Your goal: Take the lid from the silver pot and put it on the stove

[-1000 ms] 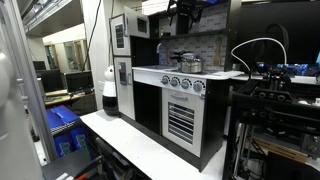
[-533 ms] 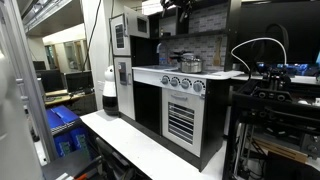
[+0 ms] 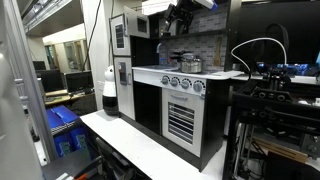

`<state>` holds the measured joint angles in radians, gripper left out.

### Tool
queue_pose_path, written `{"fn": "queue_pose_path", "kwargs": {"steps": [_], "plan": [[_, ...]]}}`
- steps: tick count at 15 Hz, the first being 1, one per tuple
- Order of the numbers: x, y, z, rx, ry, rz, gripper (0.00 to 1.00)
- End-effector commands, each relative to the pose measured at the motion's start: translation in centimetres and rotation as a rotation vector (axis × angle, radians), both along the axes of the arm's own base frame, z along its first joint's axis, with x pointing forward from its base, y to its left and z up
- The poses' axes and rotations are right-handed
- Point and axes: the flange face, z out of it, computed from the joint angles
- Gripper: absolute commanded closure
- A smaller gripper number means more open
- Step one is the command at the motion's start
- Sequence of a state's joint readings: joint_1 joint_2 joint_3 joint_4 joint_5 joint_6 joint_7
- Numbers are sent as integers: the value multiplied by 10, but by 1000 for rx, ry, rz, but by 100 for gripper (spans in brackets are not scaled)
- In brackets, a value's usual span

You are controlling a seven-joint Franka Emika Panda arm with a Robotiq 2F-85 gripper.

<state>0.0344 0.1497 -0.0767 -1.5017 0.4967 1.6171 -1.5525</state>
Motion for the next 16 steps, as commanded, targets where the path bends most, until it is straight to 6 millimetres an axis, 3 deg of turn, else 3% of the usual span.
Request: {"fn": "queue_pose_path", "kwargs": {"steps": [1, 8, 9, 16], "plan": [[19, -7, -17, -67, -27, 134, 0], [47, -22, -21, -124, -159, 98, 0], [38, -16, -24, -116, -124, 101, 0], [41, -19, -21, -117, -140, 93, 0]]}}
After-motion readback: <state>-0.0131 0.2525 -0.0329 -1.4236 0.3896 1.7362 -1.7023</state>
